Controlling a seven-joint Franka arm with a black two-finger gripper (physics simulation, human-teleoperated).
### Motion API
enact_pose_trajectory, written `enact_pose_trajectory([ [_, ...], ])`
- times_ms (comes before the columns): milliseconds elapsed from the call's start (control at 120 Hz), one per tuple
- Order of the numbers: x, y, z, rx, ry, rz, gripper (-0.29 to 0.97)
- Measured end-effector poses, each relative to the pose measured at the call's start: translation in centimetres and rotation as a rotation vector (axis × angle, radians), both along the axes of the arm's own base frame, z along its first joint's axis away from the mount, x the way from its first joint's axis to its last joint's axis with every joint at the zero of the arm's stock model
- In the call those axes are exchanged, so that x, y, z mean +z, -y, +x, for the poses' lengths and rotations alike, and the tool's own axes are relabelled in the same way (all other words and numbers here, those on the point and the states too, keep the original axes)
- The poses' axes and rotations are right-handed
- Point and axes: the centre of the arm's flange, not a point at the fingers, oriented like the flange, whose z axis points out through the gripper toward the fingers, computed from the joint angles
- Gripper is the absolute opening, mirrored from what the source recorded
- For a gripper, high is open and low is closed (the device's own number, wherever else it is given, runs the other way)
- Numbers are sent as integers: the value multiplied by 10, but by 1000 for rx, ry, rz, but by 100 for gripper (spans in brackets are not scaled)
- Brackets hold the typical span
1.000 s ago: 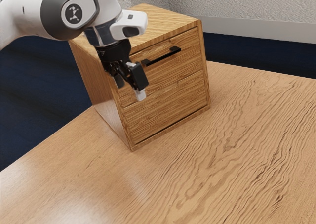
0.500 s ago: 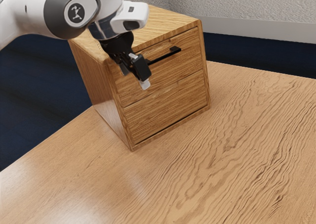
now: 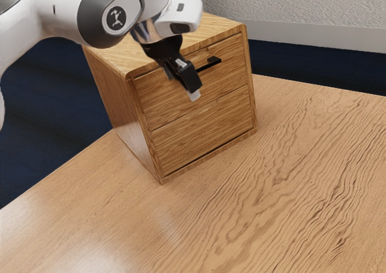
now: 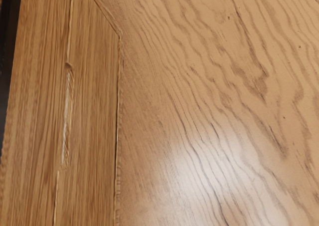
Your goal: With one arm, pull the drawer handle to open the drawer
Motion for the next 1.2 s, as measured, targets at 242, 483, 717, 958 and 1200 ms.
enact_pose_trajectory([
  [242, 14, -6, 8, 1, 71, -7, 68],
  [483, 3, 2, 34, -10, 93, -8, 68],
  [717, -3, -2, 46, -4, 93, 4, 68],
  [958, -23, -18, 57, 20, 49, 36, 68],
  [1200, -31, -14, 62, 10, 34, 54, 69],
])
